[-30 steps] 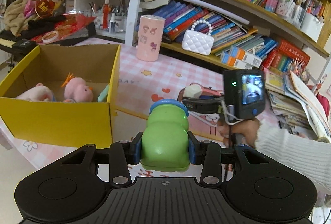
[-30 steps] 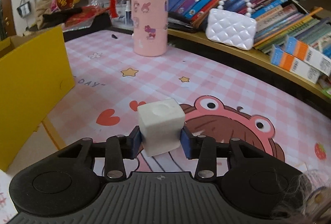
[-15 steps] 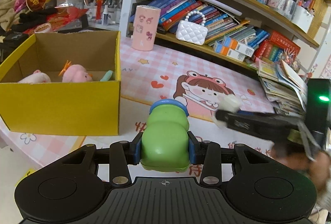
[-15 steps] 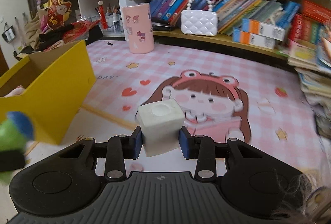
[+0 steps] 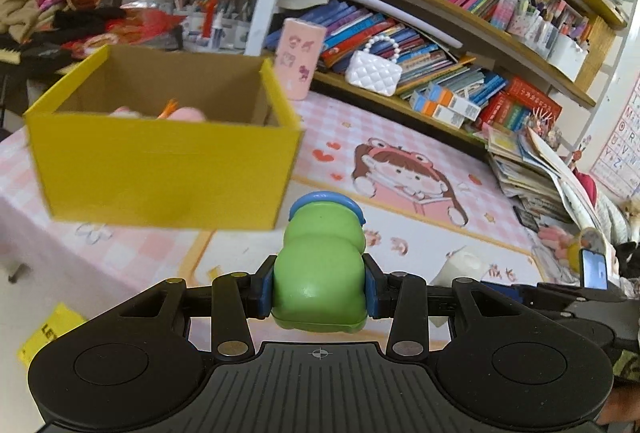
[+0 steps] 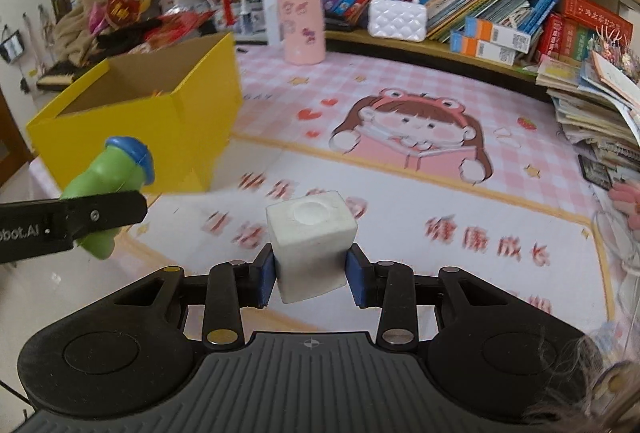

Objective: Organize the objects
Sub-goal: 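Carry the green toy and white cube with both tools over the yellow box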

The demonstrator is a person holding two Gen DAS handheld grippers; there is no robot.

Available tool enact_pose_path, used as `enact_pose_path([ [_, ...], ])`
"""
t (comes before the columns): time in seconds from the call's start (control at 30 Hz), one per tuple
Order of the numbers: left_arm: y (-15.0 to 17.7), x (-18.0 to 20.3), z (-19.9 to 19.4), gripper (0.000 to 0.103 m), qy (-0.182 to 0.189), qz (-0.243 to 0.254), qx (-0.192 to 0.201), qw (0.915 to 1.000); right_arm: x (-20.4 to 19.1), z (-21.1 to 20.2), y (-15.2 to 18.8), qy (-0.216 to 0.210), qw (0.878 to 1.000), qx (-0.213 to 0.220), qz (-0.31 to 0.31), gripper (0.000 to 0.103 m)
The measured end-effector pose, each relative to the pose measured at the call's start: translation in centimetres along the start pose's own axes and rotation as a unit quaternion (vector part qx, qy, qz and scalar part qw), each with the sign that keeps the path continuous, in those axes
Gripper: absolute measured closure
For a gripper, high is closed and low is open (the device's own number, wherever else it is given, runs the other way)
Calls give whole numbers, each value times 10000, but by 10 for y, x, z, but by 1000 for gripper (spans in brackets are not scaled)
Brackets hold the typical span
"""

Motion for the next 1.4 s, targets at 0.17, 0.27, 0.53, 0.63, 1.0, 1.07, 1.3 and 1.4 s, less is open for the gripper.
enact_pose_path([
  [0.17,14,-26,-25,63,-24,-107,-29,9999,-33,-10,20,-32,9999,-126,-101,69],
  [0.27,20,-41,-38,63,-73,-130,-3,9999,-51,-14,29,-79,9997,-173,-119,69],
  [0.53,29,-79,-71,63,-280,-232,144,9992,-102,-22,39,-287,9990,-105,-314,69],
  [0.63,29,-90,-80,63,-322,-240,220,9990,-118,-22,38,-349,9986,-47,-404,69],
  [1.0,22,-119,-99,63,-378,-304,498,9976,-158,-22,32,-471,9965,76,-693,69],
  [1.07,20,-122,-100,63,-364,-318,542,9974,-162,-22,29,-467,9961,109,-741,69],
  [1.3,3,-127,-99,63,-292,-188,800,9962,-168,-18,13,-431,9957,182,-803,69],
  [1.4,-11,-127,-98,63,-256,-82,945,9952,-169,-17,3,-391,9954,288,-825,69],
])
Point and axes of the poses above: each gripper's, at about its wrist camera, not at the fingertips, and z roughly the way its jaws point, x to its right, y to its underside, the point moved 5 cm from there along z, roughly the way its jaws point, and after that the axes turned 1 degree about -z, right-handed, at the moved point
